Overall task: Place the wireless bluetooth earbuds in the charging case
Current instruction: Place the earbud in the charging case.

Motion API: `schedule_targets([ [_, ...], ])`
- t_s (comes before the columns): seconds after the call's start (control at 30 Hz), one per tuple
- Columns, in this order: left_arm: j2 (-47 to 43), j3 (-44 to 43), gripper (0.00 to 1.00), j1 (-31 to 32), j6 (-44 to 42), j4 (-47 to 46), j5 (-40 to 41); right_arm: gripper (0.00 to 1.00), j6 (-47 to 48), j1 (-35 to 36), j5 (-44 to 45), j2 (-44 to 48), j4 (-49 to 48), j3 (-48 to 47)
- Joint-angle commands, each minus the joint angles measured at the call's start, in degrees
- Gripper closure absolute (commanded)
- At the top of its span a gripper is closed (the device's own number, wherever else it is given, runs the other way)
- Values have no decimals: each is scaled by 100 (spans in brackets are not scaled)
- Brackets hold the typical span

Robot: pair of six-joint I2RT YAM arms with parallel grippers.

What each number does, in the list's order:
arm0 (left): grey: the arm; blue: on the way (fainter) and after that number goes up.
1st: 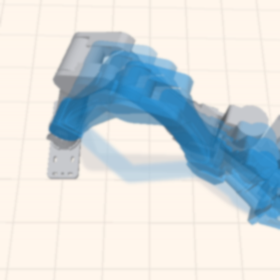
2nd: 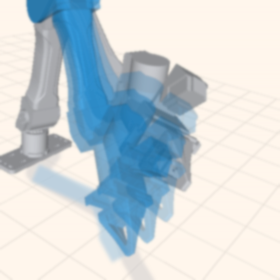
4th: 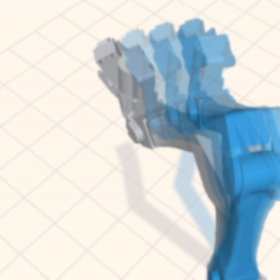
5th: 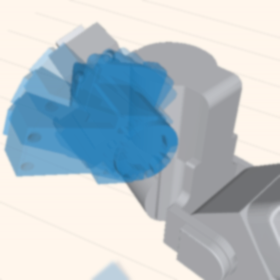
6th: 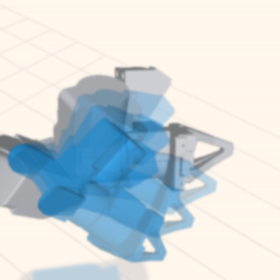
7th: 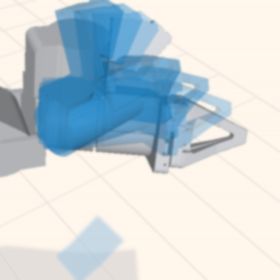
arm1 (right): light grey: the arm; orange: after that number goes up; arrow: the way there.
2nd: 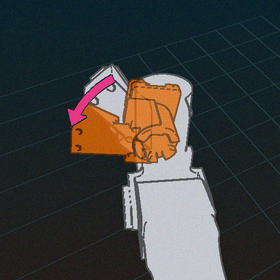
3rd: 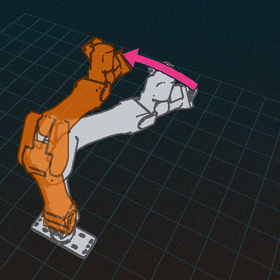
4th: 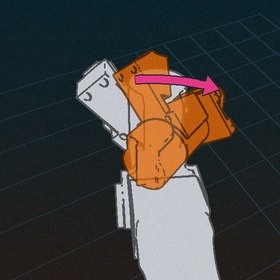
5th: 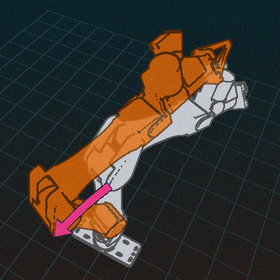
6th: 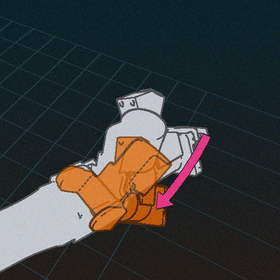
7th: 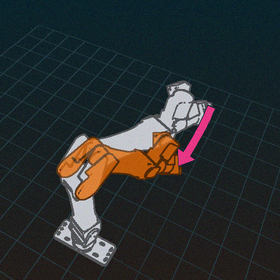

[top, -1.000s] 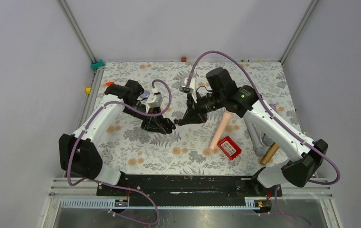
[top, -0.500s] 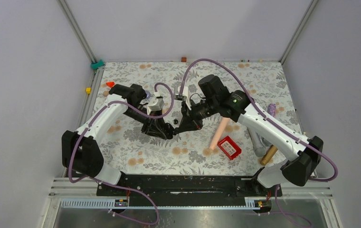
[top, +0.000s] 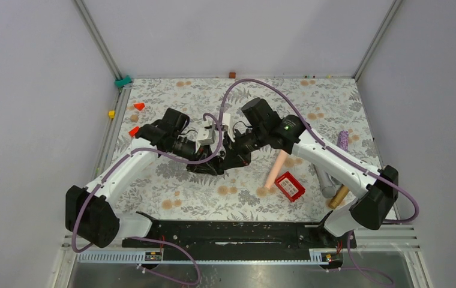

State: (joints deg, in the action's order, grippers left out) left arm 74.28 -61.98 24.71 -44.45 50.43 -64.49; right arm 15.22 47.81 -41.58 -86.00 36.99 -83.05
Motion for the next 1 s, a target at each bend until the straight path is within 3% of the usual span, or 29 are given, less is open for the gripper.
schedule_targets([
  [0.0, 20, -200, 100, 98, -15, -111, -13, 89, 107, 114, 93, -67, -7, -114],
  [0.43, 114, -392, 100, 149, -731, 658, -315, 89, 151, 172, 447, -85, -200, 19],
  [0.97, 140, -404, 100, 155, -730, 679, -348, 88, 116, 401, 385, -223, -243, 2],
])
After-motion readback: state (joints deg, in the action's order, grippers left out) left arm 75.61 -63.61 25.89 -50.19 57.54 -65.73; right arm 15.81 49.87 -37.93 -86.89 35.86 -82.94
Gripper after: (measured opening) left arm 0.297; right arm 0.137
